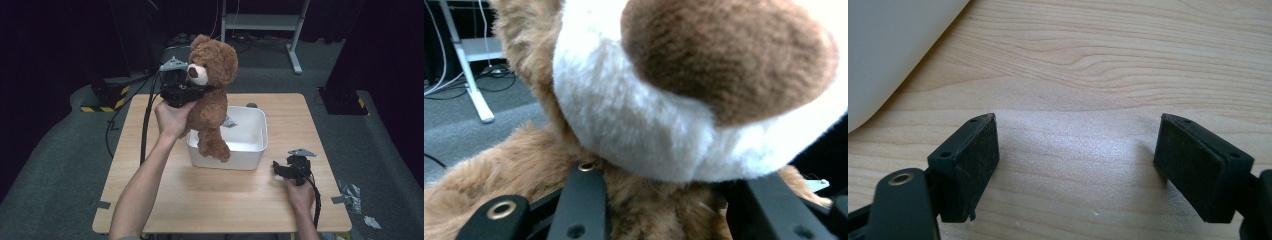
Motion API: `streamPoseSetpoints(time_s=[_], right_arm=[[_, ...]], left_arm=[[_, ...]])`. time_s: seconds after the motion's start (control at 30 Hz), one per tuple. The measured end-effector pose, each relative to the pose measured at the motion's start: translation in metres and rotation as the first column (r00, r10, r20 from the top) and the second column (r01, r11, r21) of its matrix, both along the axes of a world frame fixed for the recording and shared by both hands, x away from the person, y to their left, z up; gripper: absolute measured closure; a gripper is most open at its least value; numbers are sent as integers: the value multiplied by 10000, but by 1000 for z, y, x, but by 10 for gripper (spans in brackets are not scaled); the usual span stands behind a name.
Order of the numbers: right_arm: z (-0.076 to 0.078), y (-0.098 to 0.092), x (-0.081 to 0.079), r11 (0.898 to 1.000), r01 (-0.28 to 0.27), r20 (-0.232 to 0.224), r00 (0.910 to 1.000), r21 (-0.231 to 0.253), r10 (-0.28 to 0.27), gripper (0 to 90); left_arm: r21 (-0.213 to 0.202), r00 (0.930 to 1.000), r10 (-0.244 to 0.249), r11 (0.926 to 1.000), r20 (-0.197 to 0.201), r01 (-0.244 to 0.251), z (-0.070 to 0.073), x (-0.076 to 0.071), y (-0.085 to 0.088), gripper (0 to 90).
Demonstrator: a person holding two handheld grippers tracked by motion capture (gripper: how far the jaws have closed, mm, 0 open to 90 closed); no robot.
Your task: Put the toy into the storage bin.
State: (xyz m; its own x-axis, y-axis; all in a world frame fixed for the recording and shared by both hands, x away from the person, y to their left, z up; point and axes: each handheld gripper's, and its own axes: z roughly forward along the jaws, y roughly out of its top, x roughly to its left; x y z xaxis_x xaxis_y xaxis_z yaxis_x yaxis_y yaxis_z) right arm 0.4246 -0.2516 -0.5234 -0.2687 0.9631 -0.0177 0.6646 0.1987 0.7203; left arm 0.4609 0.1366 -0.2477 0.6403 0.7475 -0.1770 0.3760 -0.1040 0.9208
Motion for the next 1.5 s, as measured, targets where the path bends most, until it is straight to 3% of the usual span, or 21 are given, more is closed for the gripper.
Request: streamPoseSetpoints(time_s=[0.87,1.5], right_arm=[[0,-1,0,9999,-109,22,9999,-69,109,175],[0,-1,0,9999,-102,32,9999,-80,102,175]], left_arm=[[-151,9998,27,9999,-199,-30,-15,23,-37,632],[100,9993,146,9998,-337,-143,-30,35,-57,633]])
